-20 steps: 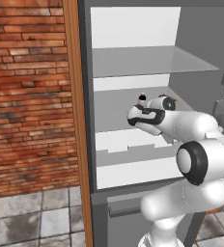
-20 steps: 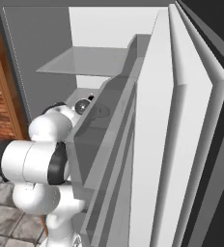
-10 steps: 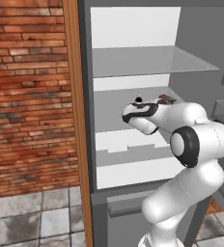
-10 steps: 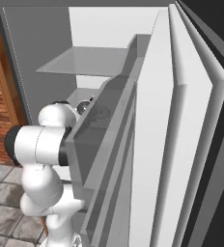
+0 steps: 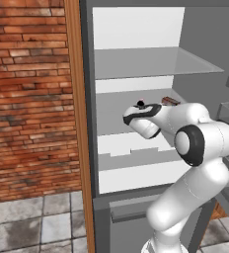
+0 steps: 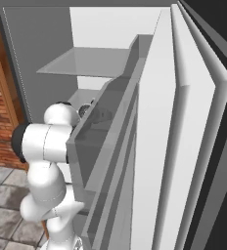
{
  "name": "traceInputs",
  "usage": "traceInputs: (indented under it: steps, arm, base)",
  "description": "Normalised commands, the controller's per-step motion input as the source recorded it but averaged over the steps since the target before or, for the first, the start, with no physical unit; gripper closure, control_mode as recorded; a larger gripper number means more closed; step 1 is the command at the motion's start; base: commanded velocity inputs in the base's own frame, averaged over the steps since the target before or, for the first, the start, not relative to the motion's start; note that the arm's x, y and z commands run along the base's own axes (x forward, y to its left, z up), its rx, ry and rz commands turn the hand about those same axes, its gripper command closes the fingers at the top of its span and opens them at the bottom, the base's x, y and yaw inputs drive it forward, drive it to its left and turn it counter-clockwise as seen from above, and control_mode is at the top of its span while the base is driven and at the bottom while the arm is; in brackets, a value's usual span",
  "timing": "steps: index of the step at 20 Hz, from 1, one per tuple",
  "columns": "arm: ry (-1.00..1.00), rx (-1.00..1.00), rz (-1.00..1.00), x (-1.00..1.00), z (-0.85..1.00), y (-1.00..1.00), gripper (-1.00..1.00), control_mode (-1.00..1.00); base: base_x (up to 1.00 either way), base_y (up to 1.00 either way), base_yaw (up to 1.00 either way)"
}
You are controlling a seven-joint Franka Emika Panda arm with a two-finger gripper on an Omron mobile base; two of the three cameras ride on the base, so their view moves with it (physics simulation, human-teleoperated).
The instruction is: Place the ketchup and mustard from the counter to the top shelf of the fridge. If the existing items in the fridge are on the top shelf, move them to other shelves.
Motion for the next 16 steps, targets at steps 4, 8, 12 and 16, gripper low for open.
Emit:
traceInputs:
  steps: [4, 8, 12, 16]
  arm:
    - [0.0, 0.0, 0.0, 0.01, 0.0, 0.0, -1.0, -1.0]
    - [0.0, 0.0, 0.0, -0.13, 0.0, 0.0, -1.0, -1.0]
    - [0.0, 0.0, 0.0, -0.57, 0.1, 0.0, -1.0, -1.0]
    - [-0.04, 0.0, 0.0, -0.87, 0.47, 0.0, -1.0, -1.0]
  base:
    - [0.0, 0.0, 0.0]
    - [0.0, 0.0, 0.0]
    - [0.0, 0.0, 0.0]
    - [0.0, 0.0, 0.0]
